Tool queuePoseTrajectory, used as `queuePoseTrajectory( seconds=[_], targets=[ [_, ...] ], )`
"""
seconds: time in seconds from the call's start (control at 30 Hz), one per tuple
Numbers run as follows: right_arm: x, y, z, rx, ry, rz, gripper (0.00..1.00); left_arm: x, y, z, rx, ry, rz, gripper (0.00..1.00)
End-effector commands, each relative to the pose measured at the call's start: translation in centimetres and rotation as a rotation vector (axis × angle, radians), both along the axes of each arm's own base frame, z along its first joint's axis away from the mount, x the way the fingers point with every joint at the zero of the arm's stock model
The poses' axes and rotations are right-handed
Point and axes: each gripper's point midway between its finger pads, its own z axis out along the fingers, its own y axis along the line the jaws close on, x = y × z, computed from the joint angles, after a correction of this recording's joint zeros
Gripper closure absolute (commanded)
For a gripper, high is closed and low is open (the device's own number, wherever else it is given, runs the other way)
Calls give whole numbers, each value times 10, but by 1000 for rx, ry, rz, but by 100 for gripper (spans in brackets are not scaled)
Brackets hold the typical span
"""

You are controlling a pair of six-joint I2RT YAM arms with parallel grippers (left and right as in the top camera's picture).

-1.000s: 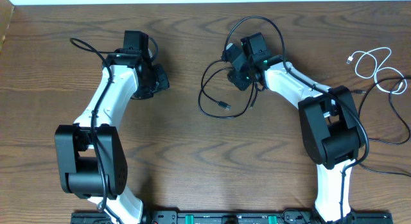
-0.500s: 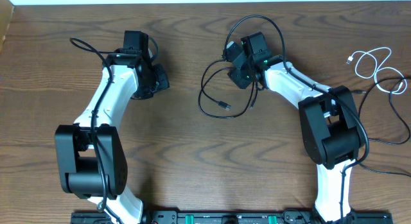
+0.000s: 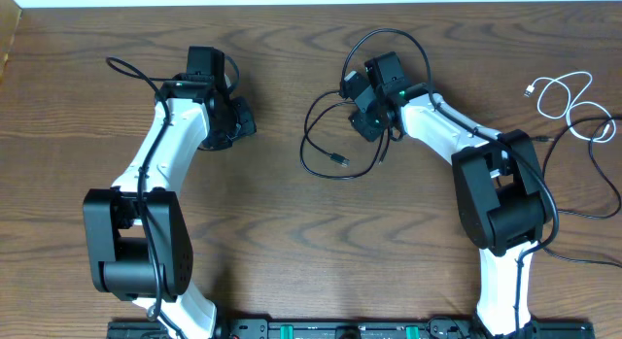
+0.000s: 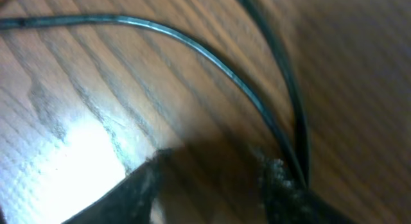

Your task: Untangle cables

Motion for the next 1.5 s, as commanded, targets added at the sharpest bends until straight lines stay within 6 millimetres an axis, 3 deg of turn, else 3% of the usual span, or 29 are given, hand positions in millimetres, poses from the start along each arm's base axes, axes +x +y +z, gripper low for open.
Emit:
queuePoseTrajectory(
  seconds=[0.0,0.2,0.4,0.53,0.77,0.93,1.03,1.23,1.47],
  targets=[
    [8,5,13,24,-55,13,44,1,1,0,16,-1,-11,55],
    [33,4,26,27,-169,-13,41,1,1,0,17,-1,-11,55],
    [24,5,21,19,-131,-3,41,1,1,0,16,-1,-11,55],
    [16,6,17,23,-93,9,45,1,1,0,16,-1,-11,55],
    [11,5,13,34,-62,-14,64,1,1,0,16,-1,-11,55],
    [7,8,12,50,-43,-5,63,1,1,0,16,-1,-11,55],
    [13,8,15,56,-68,-9,54,1,1,0,17,-1,-11,55],
    [29,7,25,77,-136,-23,49,1,1,0,17,-1,-11,55],
    [20,4,10,56,-84,-22,50,1,1,0,16,-1,-11,55]
  ],
)
